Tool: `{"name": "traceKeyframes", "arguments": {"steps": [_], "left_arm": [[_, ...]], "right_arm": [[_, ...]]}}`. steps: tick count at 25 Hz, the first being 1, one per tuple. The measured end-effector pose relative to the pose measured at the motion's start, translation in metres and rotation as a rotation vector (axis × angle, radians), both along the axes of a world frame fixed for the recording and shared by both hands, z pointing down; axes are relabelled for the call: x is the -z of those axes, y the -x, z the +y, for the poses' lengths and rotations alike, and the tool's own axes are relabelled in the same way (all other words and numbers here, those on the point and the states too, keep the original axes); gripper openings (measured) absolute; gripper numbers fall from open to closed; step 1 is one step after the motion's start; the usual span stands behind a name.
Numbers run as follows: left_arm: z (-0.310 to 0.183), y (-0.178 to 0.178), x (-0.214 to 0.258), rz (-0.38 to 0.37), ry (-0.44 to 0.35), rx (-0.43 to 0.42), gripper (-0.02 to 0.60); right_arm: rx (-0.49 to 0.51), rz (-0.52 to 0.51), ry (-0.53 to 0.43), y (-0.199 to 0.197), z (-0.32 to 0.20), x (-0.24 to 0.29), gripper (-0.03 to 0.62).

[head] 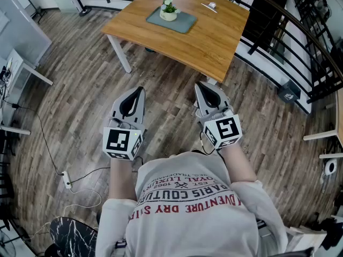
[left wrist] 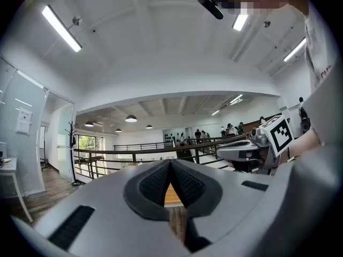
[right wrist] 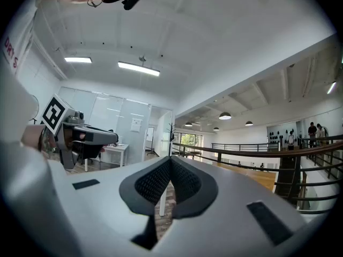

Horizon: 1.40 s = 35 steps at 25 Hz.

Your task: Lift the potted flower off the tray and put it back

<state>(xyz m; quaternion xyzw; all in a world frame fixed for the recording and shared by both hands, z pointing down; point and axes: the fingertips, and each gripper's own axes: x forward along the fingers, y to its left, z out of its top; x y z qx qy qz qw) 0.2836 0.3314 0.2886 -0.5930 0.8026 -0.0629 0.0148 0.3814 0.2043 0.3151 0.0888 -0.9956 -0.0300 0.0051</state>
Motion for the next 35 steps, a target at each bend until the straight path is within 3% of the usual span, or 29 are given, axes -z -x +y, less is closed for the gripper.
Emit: {"name": "traceKeyframes", "arguments": {"steps": [10,17,18,19,20,24,30,35], "left_arm": [[-0.003,-0.003,0.002,-0.005,-0.008,-0.007,0.012],[0.004,0.004,0.001,-0.011,-0.008,-0.004,0.012],[0.007,0.006,0.0,-0.01,-0.005,0.004,0.012],[0.011,0.008,-0.002,-0.005,-0.004,0.014,0.012],[0.014,0.011,-0.003,0.002,-0.005,0.026,0.012],[0.025,0.03,-0.008,0.02,-0.007,0.075,0.012],[0.019,0.073,-0.023,0.036,0.006,0.13,0.012],[-0.005,0.124,-0.03,0.033,0.024,0.166,0.012]], "right_arm": [[0.018,0.011,-0.007,-0.001,0.002,-0.001,0.026],[-0.022,-0.028,-0.022,0.01,-0.001,0.006,0.03],[-0.003,-0.026,-0.022,0.014,0.001,0.004,0.113],[0.014,-0.018,-0.02,0.018,0.003,0.002,0.286],[0.022,-0.013,-0.017,0.023,0.004,0.0,0.355],[0.019,-0.029,-0.01,0.042,-0.001,0.0,0.413],[0.054,-0.013,0.02,0.091,-0.02,-0.014,0.414],[0.099,0.022,0.012,0.154,-0.049,-0.028,0.414]]}}
